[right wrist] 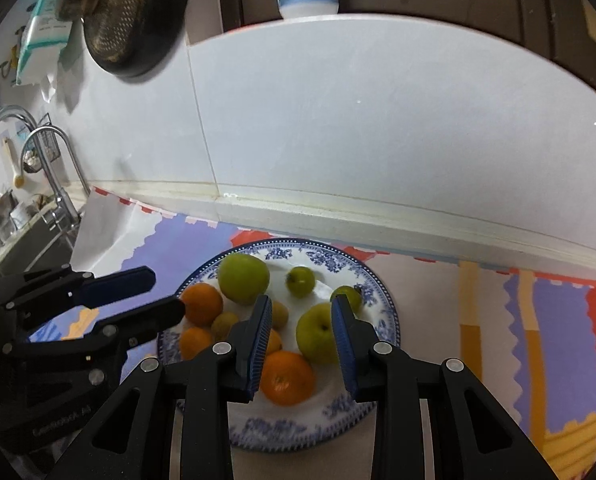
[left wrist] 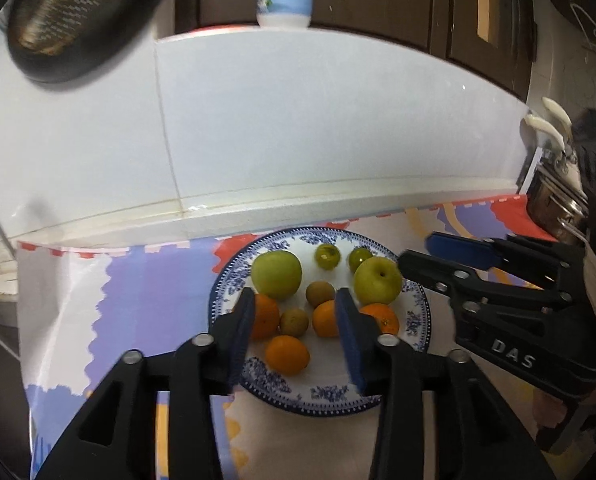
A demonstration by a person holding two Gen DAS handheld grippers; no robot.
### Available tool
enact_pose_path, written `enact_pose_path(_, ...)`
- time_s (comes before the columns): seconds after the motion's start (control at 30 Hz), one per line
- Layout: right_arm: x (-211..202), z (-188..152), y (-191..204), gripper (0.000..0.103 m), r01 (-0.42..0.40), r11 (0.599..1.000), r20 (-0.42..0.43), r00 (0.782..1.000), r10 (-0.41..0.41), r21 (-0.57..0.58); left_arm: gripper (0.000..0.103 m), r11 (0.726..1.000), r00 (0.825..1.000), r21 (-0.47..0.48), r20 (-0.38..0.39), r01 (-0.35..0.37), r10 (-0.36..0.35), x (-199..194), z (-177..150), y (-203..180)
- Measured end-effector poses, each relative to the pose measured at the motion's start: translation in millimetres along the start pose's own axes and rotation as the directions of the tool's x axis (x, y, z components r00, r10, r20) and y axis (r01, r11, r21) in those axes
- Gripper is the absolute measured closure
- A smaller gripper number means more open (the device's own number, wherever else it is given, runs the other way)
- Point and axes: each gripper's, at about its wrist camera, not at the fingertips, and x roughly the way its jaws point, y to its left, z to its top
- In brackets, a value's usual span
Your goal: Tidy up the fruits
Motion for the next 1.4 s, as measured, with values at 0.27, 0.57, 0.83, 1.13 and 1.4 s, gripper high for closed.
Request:
enact_pose_path(0.27,-53,-11,13,0.066,0.050,0.999,0.058,0.997,-0.050,-0.001,0.035,0.998,0.995,-0.032,0.079,-0.062,0.065,-50,-6,-1)
enact_pose_path(0.57,-114,-38,20,0.037,0.113,0.992,0.116,0.986,-0.118,0.048,0.019,0.993,0.983,0.003,0.140,-0.120,0.118,-107,-30,-15)
enact_pose_path(0.83,-162,-67,28,0.025,0.171,0.982,0.146,0.973,-0.181,0.081,0.011,0.991,0.979,-0.024,0.151,-0.134,0.136,-144,-54,-22)
enact_pose_path(1.13,-194,-89,39,0.022,0.188,0.979,0.154,0.968,-0.199,0.081,0.000,0.989,0.973,-0.017,0.175,-0.149,0.150,-179,-69,-32)
enact_pose_path(1.4,-213,-102,44,0.022,0.190,0.977,0.152,0.968,-0.202,0.094,0.000,0.987,0.974,-0.008,0.163,-0.159,0.158,-194,-83,-39)
